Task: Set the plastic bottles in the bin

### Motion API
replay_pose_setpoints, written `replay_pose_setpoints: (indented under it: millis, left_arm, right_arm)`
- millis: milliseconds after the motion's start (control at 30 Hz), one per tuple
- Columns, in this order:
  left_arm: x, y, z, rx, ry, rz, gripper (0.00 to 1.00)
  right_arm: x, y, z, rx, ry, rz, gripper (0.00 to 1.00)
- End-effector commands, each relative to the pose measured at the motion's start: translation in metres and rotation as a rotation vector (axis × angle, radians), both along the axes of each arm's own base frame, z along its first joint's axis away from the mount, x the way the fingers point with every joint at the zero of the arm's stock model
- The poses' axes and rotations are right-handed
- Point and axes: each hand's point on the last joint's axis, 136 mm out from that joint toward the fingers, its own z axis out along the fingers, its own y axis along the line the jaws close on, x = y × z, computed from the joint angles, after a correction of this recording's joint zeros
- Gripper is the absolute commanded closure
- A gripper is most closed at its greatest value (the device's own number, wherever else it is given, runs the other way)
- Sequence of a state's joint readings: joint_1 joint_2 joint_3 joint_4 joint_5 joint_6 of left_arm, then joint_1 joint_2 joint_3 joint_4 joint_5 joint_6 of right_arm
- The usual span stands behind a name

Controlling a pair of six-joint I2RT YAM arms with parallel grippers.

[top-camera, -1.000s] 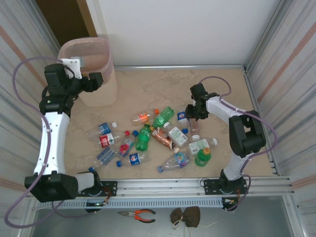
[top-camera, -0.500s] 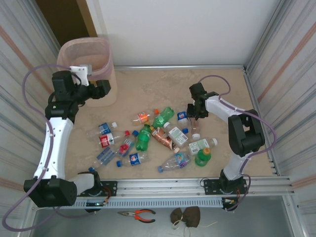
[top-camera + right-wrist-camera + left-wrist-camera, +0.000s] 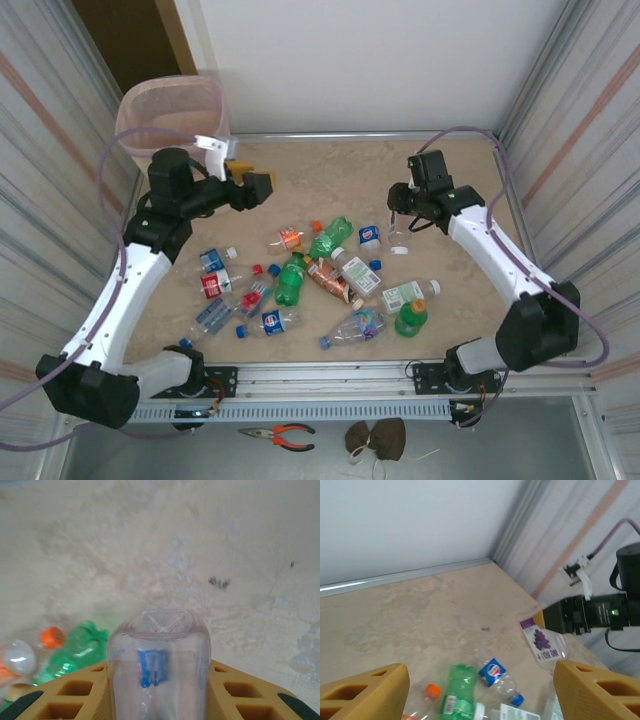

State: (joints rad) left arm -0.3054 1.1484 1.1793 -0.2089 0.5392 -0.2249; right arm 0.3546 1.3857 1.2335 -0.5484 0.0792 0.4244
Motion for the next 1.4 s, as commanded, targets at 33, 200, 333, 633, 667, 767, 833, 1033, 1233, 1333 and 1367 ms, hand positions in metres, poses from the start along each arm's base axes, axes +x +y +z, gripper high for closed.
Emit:
replay_pose_setpoints:
  millis: [33, 200, 333, 633, 667, 767, 833, 1033, 1233, 1333, 1367]
  left_arm:
    - [-0.005, -0.035, 0.008, -0.047, -0.030, -0.082, 0.23]
    - [-0.015, -0.079, 0.001, -0.081, -0.002, -0.180, 0.21]
    - [-0.025, -0.112, -0.004, -0.077, 0.017, -0.255, 0.20]
    - [-0.038, -0.162, -0.013, -0.073, 0.071, -0.362, 0.14]
    - [-0.040, -0.166, -0.013, -0.079, 0.077, -0.375, 0.14]
    - [-0.041, -0.175, -0.015, -0.077, 0.091, -0.389, 0.14]
    - [-0.039, -0.177, -0.020, -0.056, 0.102, -0.369, 0.14]
    - [-0.035, -0.182, -0.027, -0.025, 0.119, -0.359, 0.15]
    - [-0.027, -0.179, -0.033, 0.006, 0.126, -0.314, 0.16]
    - [-0.023, -0.174, -0.035, 0.030, 0.131, -0.273, 0.16]
    - [-0.022, -0.173, -0.036, 0.038, 0.133, -0.261, 0.15]
  right_arm:
    - [-0.001, 0.017, 0.064, 0.131, -0.173, -0.017, 0.63]
    - [-0.011, 0.034, 0.110, 0.218, -0.296, -0.002, 0.63]
    - [-0.020, 0.045, 0.137, 0.269, -0.362, 0.016, 0.63]
    - [-0.037, 0.071, 0.168, 0.336, -0.422, 0.078, 0.62]
    - [-0.039, 0.074, 0.170, 0.340, -0.426, 0.085, 0.62]
    - [-0.043, 0.080, 0.174, 0.348, -0.431, 0.100, 0.62]
    - [-0.045, 0.084, 0.177, 0.355, -0.434, 0.109, 0.61]
    - [-0.049, 0.092, 0.180, 0.360, -0.442, 0.131, 0.60]
    - [-0.050, 0.094, 0.180, 0.359, -0.442, 0.132, 0.60]
    - [-0.050, 0.092, 0.180, 0.351, -0.446, 0.128, 0.60]
    - [-0.051, 0.093, 0.180, 0.349, -0.445, 0.129, 0.60]
